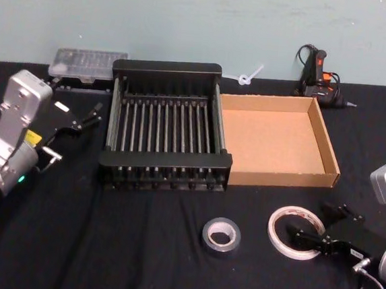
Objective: Pick up the white tape and place it into the black box , Pick up the silver tape and place it into the brown box.
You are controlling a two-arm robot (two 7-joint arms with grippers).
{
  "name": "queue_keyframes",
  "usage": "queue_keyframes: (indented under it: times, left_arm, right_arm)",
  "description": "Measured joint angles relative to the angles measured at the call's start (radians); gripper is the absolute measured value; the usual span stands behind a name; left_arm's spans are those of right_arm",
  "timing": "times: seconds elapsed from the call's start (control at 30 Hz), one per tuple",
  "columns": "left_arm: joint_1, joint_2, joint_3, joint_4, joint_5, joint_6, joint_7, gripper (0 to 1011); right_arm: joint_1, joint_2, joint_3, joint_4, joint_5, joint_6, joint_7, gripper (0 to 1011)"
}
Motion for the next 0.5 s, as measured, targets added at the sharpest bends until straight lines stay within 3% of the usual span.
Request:
queue_keyframes:
  times: [0.5]
  left_arm:
    - [0.0,0.0,0.0,0.0,0.0,0.0,0.0,1001]
  right_arm:
    - [0.003,-0.009,0.003,0.011,0.001,0.009,0.012,1003]
